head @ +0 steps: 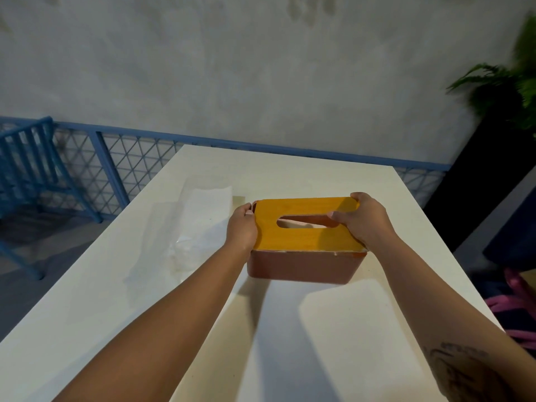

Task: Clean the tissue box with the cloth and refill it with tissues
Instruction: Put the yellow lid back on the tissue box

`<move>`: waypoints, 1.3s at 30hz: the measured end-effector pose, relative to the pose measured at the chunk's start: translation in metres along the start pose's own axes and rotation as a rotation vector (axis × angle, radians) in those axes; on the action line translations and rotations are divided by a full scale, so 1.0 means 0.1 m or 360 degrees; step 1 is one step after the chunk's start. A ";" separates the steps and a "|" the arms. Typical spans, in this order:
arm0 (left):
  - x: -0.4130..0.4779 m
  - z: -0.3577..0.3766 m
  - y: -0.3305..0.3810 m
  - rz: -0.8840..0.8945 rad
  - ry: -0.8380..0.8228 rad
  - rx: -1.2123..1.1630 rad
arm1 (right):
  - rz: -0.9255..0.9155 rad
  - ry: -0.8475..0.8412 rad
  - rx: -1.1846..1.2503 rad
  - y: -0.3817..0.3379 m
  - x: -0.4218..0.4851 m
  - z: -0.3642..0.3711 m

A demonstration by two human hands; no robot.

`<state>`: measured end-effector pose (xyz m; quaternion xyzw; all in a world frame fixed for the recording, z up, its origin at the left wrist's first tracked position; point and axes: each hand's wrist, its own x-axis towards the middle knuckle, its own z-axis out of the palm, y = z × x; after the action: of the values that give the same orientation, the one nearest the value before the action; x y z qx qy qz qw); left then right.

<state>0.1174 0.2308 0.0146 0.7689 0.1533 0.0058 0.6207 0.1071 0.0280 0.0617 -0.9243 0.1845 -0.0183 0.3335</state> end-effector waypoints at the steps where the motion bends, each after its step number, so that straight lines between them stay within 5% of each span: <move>1: 0.00 0.00 0.00 0.0004 -0.0002 -0.0006 | 0.0014 -0.0006 -0.0001 0.01 -0.01 0.00; 11: -0.05 -0.01 0.03 0.0074 -0.0071 0.0009 | -0.0021 -0.0038 -0.0069 0.04 0.02 0.05; 20: 0.01 -0.01 -0.02 0.0182 -0.0150 0.0288 | -0.0154 -0.0090 -0.0763 0.01 0.02 -0.01; 26: 0.00 -0.01 0.04 0.0187 -0.0190 0.0702 | -0.0422 -0.0093 -0.1345 0.01 0.06 0.00; 39: -0.01 0.01 0.07 0.0154 -0.0144 0.0844 | -0.0914 0.0064 -0.1472 -0.02 0.15 -0.08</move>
<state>0.1178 0.2285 0.0213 0.9105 0.0847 -0.0391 0.4028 0.1201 0.0190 0.0681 -0.9873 -0.0803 -0.0432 -0.1300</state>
